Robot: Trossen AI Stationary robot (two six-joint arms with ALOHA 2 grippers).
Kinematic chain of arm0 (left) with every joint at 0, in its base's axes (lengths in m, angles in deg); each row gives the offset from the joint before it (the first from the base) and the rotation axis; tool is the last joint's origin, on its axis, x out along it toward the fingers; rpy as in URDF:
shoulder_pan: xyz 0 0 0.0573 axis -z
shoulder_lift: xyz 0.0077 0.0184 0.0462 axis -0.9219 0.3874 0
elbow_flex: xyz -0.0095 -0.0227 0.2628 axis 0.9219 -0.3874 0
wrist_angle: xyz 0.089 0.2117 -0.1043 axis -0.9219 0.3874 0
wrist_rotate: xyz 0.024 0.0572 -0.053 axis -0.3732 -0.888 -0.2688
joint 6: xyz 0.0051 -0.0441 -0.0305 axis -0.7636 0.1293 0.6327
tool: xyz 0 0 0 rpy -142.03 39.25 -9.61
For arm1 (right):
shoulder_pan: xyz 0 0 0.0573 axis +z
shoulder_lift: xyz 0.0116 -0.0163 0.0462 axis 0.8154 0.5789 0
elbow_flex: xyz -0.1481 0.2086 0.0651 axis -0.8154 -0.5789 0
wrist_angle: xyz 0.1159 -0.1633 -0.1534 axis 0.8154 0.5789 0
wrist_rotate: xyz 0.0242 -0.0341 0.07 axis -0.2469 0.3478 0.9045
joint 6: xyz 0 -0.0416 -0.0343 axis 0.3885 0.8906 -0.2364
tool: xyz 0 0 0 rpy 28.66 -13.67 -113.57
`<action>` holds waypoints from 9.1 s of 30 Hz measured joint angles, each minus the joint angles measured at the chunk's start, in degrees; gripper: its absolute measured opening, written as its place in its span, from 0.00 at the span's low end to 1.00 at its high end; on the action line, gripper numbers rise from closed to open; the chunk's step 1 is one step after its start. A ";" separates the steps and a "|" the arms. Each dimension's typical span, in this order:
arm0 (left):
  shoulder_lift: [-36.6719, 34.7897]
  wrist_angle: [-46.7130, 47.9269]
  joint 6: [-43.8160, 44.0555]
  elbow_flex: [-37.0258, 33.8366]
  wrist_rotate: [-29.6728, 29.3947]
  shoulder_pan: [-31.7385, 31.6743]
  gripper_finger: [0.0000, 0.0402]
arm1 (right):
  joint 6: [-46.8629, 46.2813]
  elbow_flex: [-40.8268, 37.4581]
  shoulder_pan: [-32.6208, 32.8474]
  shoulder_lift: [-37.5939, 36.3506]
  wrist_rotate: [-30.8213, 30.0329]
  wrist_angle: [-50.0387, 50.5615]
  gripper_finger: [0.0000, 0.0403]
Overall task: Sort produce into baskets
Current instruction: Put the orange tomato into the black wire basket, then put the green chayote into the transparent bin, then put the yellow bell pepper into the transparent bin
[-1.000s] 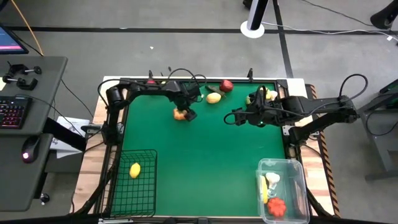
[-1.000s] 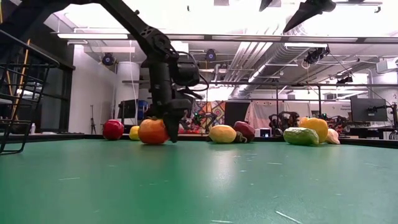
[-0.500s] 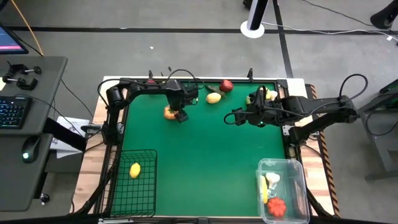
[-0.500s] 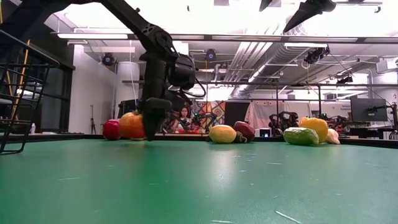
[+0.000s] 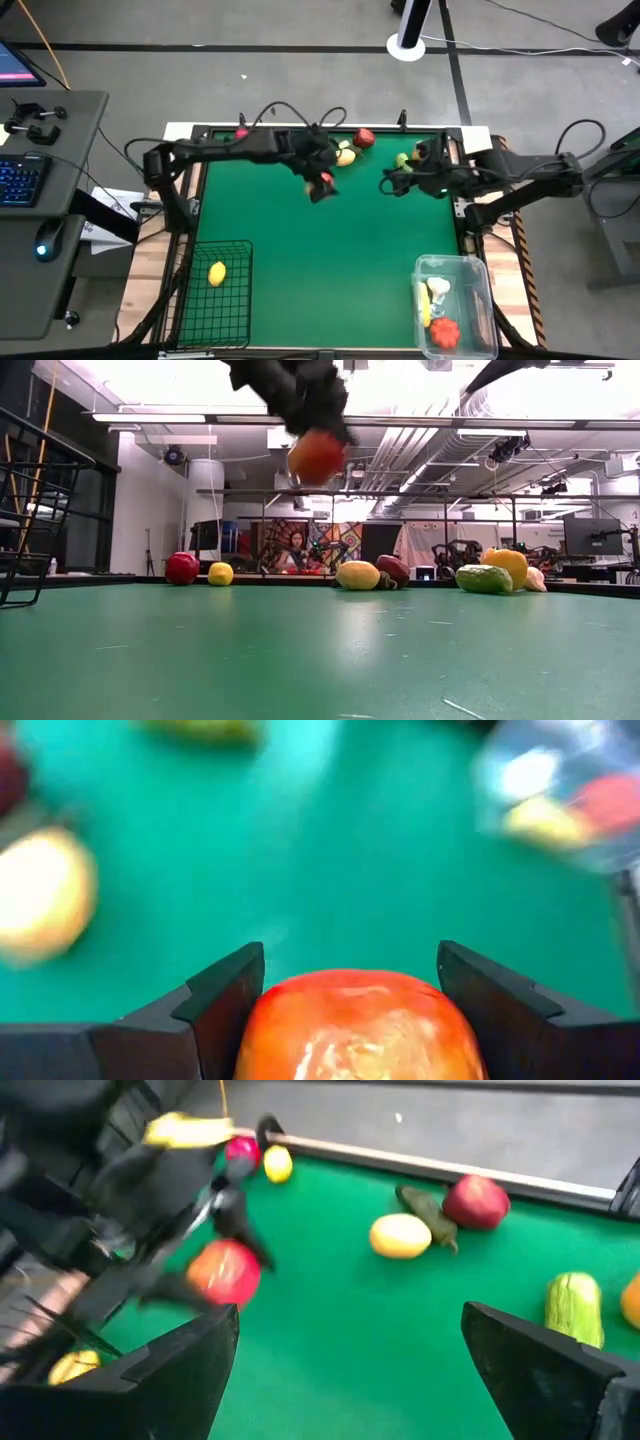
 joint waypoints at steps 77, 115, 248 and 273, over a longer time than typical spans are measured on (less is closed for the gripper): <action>-39.71 17.17 61.42 -35.21 -32.14 60.70 0.97 | -8.19 0.02 0.65 3.02 -0.98 -6.69 0.93; -39.20 -13.21 24.48 -33.68 -5.84 -16.04 0.97 | 21.33 -15.41 -43.17 24.30 34.02 1.60 0.93; -28.77 -49.57 38.92 -33.68 26.53 -38.64 0.97 | -14.73 -18.75 -42.90 9.65 7.70 3.20 0.97; -28.77 -49.51 39.46 -33.68 26.33 -38.64 0.97 | -17.01 -19.14 -41.33 12.33 3.15 6.38 0.92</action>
